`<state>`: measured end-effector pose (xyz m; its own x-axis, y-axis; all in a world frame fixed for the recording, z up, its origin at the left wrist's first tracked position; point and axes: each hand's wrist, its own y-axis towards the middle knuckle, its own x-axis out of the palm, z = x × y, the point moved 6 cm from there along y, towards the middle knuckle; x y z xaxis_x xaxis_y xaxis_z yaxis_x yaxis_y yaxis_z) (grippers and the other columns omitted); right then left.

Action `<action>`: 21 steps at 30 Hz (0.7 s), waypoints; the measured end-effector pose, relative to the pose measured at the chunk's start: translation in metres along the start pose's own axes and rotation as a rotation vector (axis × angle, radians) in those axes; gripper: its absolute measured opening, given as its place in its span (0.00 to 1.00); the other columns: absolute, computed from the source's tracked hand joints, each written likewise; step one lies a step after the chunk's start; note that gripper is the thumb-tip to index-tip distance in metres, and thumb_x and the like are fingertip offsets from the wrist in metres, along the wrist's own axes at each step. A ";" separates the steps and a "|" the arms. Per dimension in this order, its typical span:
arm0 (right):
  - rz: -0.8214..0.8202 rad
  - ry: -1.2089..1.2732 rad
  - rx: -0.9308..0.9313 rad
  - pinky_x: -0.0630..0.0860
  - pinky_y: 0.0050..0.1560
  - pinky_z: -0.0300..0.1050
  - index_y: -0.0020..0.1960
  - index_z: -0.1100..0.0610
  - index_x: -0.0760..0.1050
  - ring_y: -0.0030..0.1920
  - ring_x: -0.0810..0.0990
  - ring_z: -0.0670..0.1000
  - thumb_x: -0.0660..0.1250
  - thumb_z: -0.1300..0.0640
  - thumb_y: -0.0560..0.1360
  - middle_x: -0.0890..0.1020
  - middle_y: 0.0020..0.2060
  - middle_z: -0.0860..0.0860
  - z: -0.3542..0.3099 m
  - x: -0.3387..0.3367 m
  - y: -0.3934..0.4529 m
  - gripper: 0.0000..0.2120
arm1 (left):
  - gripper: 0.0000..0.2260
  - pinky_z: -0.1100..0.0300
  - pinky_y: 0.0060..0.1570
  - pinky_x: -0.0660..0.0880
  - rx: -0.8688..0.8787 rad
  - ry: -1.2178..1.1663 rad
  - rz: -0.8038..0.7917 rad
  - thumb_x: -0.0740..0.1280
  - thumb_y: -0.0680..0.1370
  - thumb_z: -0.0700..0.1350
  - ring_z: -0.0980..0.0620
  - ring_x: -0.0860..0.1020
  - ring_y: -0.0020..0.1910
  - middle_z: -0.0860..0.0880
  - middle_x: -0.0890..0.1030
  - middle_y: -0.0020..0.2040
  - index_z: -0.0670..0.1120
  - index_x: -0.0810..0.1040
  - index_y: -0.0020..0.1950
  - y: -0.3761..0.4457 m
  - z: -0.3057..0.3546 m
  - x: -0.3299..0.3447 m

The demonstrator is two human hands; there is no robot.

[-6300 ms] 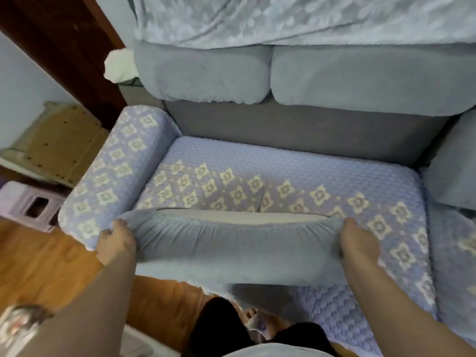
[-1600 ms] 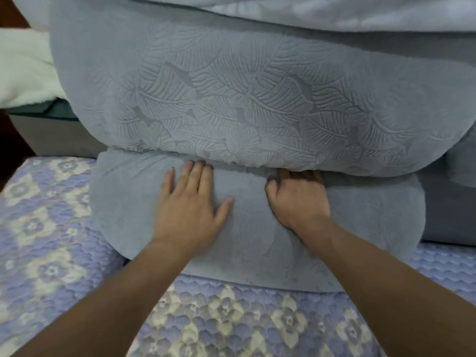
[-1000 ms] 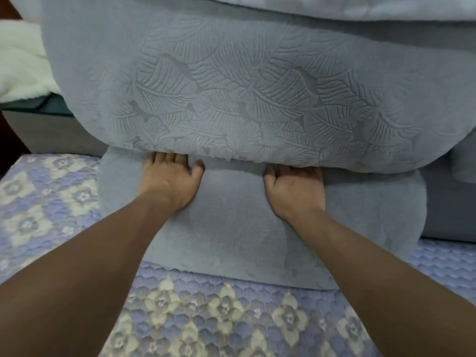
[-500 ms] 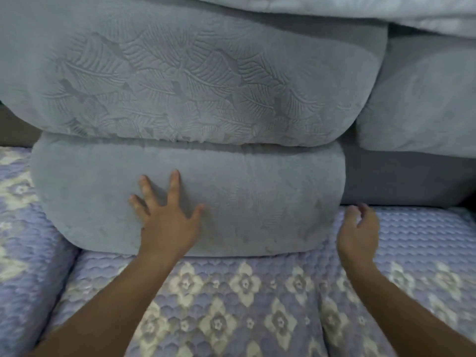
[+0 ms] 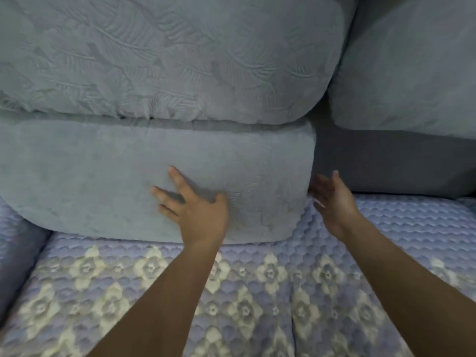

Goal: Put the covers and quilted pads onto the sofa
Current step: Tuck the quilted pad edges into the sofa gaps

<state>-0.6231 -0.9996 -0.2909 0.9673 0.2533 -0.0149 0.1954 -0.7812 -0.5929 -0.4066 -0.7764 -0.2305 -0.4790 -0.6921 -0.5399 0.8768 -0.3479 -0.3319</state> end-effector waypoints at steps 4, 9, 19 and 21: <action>0.075 0.246 0.127 0.63 0.74 0.50 0.79 0.58 0.61 0.74 0.67 0.57 0.49 0.43 0.85 0.66 0.76 0.54 0.026 0.048 0.031 0.28 | 0.41 0.41 0.75 0.58 0.093 0.145 -0.070 0.67 0.79 0.55 0.38 0.45 0.81 0.47 0.34 0.81 0.65 0.39 0.80 0.030 -0.022 -0.018; -0.143 -0.245 0.117 0.77 0.60 0.50 0.61 0.54 0.79 0.57 0.81 0.55 0.53 0.42 0.83 0.82 0.60 0.55 0.020 0.065 0.025 0.22 | 0.34 0.45 0.69 0.71 -0.014 0.413 -0.110 0.65 0.77 0.58 0.34 0.70 0.70 0.39 0.61 0.79 0.65 0.53 0.80 0.058 -0.012 -0.047; -0.556 -0.990 0.138 0.73 0.66 0.54 0.72 0.66 0.69 0.67 0.75 0.63 0.58 0.62 0.83 0.75 0.67 0.63 0.016 -0.075 -0.180 0.19 | 0.24 0.55 0.67 0.70 -0.071 0.848 -0.584 0.58 0.83 0.52 0.46 0.72 0.70 0.46 0.69 0.76 0.48 0.63 0.79 -0.223 -0.013 -0.023; -0.473 -0.959 0.160 0.75 0.62 0.52 0.70 0.65 0.72 0.60 0.79 0.60 0.60 0.63 0.82 0.78 0.63 0.62 0.002 -0.126 -0.214 0.18 | 0.22 0.56 0.63 0.72 -0.040 0.834 -0.655 0.58 0.83 0.52 0.46 0.74 0.66 0.46 0.71 0.73 0.48 0.67 0.77 -0.266 0.003 -0.016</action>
<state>-0.7874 -0.8628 -0.1639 0.2564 0.9050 -0.3396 0.4249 -0.4210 -0.8014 -0.6323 -0.6749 -0.1314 -0.7480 0.2810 -0.6013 0.4423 -0.4645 -0.7672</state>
